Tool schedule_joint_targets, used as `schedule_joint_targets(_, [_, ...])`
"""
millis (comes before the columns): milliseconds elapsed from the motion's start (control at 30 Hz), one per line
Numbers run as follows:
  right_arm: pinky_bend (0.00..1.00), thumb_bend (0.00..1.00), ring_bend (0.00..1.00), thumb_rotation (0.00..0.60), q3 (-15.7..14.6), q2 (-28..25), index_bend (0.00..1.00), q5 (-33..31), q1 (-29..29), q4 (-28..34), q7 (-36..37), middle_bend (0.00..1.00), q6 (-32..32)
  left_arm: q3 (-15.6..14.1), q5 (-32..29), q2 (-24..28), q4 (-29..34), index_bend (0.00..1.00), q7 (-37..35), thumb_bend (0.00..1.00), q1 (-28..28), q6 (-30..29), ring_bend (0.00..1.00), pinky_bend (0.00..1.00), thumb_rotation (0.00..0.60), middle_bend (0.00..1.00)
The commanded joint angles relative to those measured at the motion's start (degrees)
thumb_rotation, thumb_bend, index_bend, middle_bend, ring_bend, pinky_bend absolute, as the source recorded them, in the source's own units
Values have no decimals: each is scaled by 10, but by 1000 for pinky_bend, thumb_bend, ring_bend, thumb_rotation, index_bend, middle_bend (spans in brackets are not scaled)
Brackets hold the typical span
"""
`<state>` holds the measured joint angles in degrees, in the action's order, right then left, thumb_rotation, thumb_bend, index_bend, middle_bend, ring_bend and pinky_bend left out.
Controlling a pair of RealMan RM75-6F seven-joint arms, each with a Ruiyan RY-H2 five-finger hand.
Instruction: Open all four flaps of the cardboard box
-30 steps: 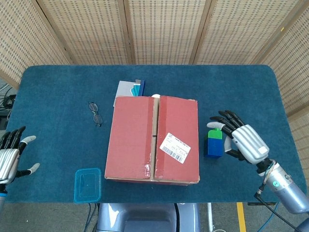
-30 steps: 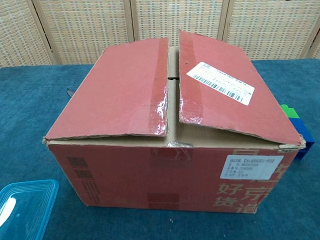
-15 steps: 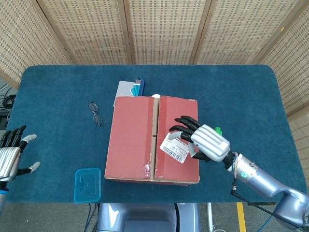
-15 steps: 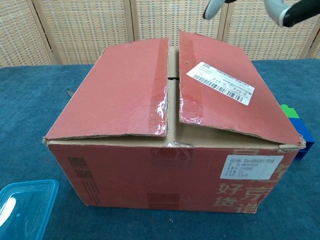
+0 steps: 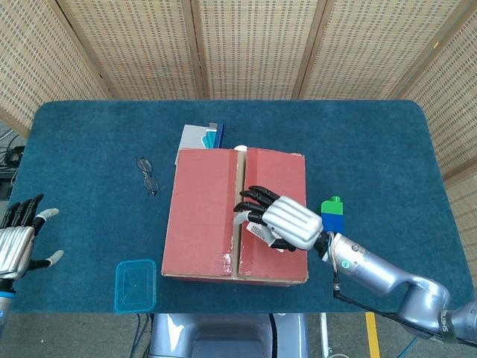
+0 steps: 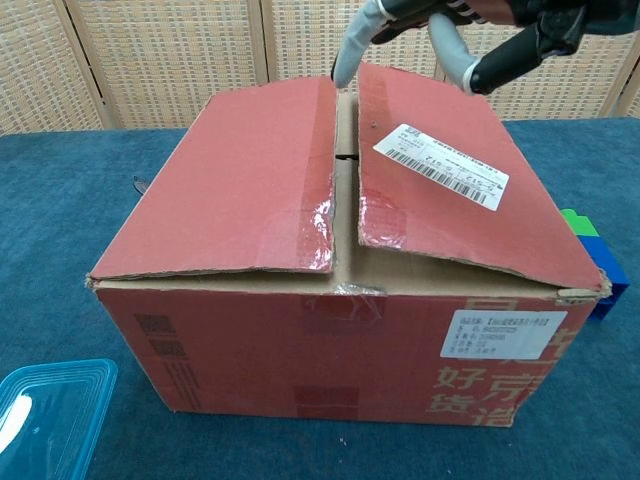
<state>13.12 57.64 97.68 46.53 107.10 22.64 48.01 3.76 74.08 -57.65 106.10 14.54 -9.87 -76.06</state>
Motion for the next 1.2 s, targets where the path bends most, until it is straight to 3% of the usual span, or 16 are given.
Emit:
schedule_joint_targets(33, [0, 1000, 0, 600, -6, 14, 282, -10, 9, -10, -22, 215, -8, 0, -4, 1, -2, 217, -2, 212, 0, 2, 0, 0, 559, 0])
schedule_joint_targets(800, [0, 1000, 0, 600, -27, 60, 300, -73, 36, -49, -132, 227, -25, -4, -15, -2, -23, 217, -26, 213, -4, 15, 0, 0, 558, 0])
schedule_joint_targets(1200, [0, 1000, 42, 600, -29, 57, 412, -85, 39, -52, -155, 394, -23, -3, -17, -5, -29, 217, -32, 214, -9, 22, 0, 0, 561, 0])
